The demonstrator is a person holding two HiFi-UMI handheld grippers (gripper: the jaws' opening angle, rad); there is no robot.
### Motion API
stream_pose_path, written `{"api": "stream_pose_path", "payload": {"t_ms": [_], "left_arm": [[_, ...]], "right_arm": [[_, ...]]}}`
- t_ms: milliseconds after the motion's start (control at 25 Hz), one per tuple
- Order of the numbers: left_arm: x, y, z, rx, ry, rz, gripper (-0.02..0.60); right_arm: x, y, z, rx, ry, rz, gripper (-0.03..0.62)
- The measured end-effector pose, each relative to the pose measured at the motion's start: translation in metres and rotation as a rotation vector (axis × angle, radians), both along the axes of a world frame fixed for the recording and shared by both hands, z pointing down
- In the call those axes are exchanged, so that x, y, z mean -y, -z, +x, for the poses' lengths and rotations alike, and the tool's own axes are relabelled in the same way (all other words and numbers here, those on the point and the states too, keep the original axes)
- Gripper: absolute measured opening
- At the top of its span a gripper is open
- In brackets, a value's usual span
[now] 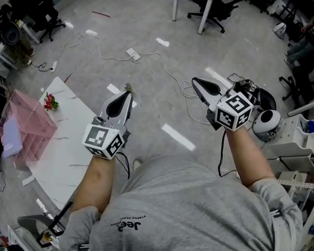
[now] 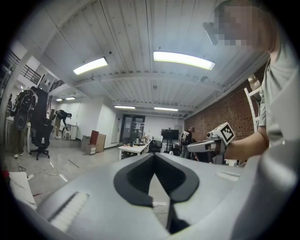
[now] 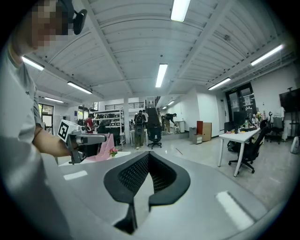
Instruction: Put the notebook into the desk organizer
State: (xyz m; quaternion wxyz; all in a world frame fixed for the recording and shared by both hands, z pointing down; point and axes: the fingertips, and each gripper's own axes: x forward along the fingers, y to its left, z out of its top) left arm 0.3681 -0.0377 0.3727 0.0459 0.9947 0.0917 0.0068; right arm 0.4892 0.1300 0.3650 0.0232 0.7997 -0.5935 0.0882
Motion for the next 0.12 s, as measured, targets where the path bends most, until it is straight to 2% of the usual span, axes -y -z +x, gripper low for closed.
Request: {"api": "stream_pose_path", "payload": {"t_ms": [120], "left_arm": [[-0.0003, -0.0013, 0.0005, 0.000, 0.002, -0.003, 0.058]], "right_arm": [[-0.0001, -0.0006, 0.0007, -0.002, 0.002, 0.001, 0.000]]}}
